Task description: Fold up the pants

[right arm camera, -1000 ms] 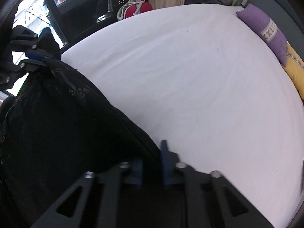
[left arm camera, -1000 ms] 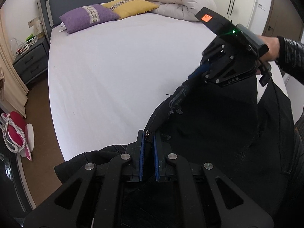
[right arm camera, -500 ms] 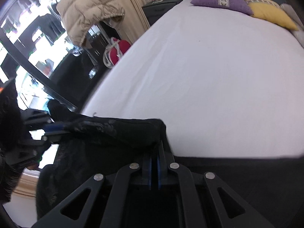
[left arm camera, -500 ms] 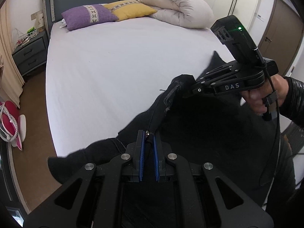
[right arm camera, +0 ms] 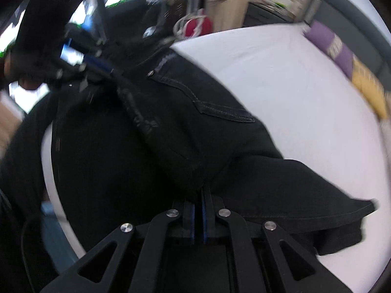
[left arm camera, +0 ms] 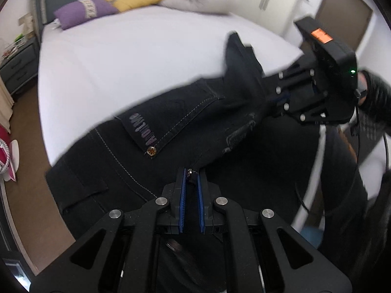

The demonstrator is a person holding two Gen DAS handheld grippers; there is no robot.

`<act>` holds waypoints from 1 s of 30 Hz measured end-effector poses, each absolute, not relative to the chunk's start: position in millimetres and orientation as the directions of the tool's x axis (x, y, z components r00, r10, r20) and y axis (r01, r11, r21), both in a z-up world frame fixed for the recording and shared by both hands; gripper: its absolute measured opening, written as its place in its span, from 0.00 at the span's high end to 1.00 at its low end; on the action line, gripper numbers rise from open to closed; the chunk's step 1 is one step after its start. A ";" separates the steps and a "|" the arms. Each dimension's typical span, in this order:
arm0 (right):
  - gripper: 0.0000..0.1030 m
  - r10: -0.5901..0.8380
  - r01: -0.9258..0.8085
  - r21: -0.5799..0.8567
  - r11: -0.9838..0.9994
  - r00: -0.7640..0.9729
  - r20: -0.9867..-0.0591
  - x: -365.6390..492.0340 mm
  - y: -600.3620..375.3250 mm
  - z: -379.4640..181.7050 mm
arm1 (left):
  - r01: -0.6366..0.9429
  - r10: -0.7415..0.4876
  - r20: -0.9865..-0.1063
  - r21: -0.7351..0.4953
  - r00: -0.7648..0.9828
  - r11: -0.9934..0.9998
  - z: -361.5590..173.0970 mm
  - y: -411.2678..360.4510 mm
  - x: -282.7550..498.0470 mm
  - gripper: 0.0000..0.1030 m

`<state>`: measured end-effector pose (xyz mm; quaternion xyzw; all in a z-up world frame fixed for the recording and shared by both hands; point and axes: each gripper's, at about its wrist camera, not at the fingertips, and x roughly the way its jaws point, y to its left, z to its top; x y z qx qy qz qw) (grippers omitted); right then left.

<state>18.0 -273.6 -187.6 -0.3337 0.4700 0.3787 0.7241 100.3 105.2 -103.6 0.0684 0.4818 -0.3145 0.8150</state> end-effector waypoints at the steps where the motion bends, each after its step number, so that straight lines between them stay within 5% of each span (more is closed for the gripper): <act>1: 0.95 0.203 -0.876 -0.174 0.450 0.290 -0.935 1.8 -271.3 -189.8 | 0.584 -0.447 -0.833 -0.195 0.325 0.788 -107.0 100.8 89.8 0.93; 12: 0.95 0.101 -0.916 -0.294 0.274 0.332 -0.938 -95.6 -264.4 -194.6 | 0.624 -0.438 -0.858 -0.193 0.267 0.757 -106.4 80.4 12.3 0.93; 30: 0.93 -0.018 -0.882 -0.437 0.175 0.440 -0.898 -120.5 -239.1 -224.8 | 0.634 -0.394 -0.887 -0.162 0.243 0.756 -120.9 78.2 16.5 0.88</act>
